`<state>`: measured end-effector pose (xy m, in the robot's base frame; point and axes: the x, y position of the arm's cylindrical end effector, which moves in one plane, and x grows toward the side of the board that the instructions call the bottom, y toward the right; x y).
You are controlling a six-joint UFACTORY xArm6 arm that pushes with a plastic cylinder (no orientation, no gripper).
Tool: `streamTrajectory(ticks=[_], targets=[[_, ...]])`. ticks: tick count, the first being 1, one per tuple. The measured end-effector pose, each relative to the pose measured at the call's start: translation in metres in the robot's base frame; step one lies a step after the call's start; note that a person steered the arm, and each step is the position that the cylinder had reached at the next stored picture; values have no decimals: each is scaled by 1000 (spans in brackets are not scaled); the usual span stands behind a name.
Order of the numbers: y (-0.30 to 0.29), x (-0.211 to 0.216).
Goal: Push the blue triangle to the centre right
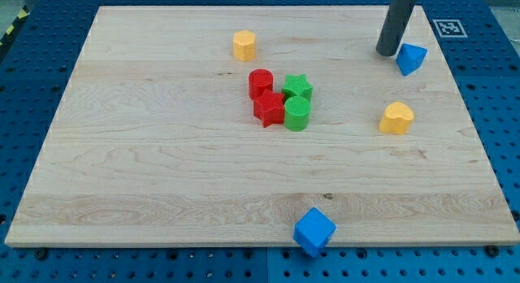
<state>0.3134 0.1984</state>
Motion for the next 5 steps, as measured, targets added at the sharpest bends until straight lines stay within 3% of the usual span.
streamTrajectory(ticks=[3,5], targets=[[39,-30],[80,18]])
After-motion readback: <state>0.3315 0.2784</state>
